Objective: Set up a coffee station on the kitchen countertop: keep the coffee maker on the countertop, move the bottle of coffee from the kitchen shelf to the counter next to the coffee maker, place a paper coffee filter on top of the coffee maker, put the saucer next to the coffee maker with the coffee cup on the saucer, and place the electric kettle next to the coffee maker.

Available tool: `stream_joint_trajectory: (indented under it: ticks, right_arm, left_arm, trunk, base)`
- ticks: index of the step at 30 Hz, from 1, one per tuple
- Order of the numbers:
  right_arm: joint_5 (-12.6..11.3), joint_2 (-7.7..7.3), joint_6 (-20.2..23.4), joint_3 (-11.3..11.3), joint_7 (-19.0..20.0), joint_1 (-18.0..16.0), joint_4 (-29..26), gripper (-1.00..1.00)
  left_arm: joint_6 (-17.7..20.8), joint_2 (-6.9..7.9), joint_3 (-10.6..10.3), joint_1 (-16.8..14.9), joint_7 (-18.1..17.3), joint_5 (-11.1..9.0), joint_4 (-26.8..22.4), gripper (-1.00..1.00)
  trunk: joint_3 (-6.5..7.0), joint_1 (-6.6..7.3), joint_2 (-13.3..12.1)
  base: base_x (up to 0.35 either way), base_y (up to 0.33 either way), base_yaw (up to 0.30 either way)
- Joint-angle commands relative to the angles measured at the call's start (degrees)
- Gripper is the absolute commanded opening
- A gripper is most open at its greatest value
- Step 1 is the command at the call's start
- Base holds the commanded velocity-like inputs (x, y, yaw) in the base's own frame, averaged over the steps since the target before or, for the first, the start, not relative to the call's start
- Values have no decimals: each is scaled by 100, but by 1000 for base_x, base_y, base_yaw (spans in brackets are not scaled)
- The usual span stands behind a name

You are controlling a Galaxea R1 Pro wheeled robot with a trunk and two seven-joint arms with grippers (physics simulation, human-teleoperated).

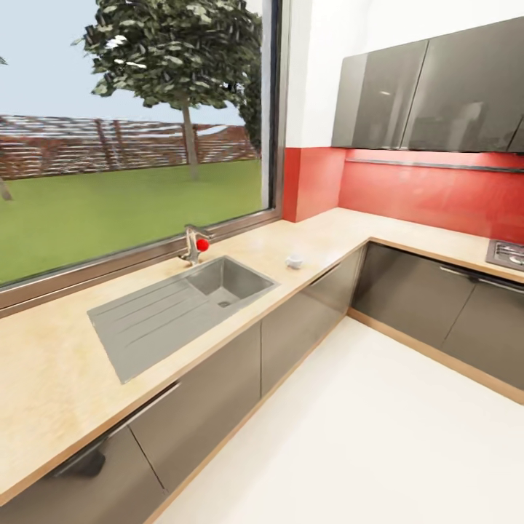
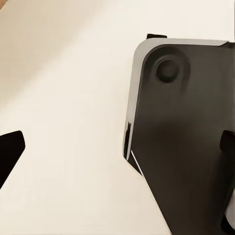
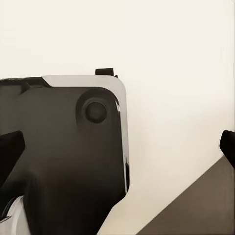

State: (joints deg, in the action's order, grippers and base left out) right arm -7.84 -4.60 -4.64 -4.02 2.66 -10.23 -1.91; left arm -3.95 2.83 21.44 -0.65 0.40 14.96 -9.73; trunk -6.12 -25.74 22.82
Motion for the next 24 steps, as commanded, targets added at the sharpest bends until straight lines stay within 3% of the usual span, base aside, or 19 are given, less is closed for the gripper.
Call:
stream_joint_trajectory:
  ticks: [1, 24]
  right_arm:
    - [-57, 0, -21, -40, 24, -5, 7, 100]
    - [-51, 3, -20, -46, 24, -5, 6, 100]
  left_arm:
    - [-25, -2, 46, -5, 4, 60, 6, 100]
    - [-22, -2, 53, -5, 4, 60, 6, 100]
  trunk:
    - [-11, -5, 11]
    - [-11, -5, 11]
  base:
    - [229, -213, 0]
    - [229, -213, 0]
